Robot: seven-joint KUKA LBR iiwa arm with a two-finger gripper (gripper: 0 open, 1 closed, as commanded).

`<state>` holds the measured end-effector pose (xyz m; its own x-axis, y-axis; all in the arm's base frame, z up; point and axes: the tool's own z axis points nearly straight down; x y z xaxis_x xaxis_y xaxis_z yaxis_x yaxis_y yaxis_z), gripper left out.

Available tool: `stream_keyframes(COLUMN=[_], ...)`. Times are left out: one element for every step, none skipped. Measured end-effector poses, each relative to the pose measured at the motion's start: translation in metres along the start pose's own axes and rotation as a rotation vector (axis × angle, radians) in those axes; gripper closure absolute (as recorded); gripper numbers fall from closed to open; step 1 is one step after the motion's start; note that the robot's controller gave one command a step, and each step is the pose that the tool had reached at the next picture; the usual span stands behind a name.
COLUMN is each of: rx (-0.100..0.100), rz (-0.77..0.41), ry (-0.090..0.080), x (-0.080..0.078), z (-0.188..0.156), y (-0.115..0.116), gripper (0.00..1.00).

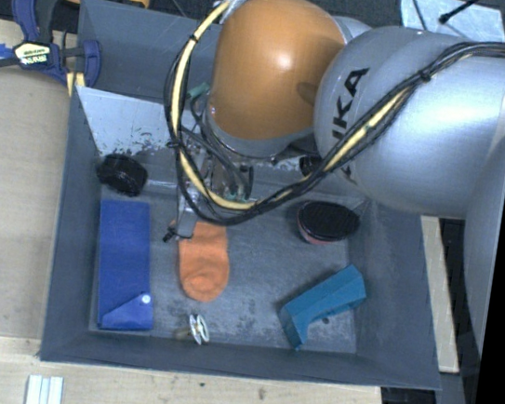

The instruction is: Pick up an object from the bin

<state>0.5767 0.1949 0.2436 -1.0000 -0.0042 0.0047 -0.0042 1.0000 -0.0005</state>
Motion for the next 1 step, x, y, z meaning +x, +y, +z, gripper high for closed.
stream_keyframes(rx=[-0.002], rz=[0.005], ry=[-0.008], x=[-0.0013], z=[-0.0052], y=[-0.0016], gripper=[1.0])
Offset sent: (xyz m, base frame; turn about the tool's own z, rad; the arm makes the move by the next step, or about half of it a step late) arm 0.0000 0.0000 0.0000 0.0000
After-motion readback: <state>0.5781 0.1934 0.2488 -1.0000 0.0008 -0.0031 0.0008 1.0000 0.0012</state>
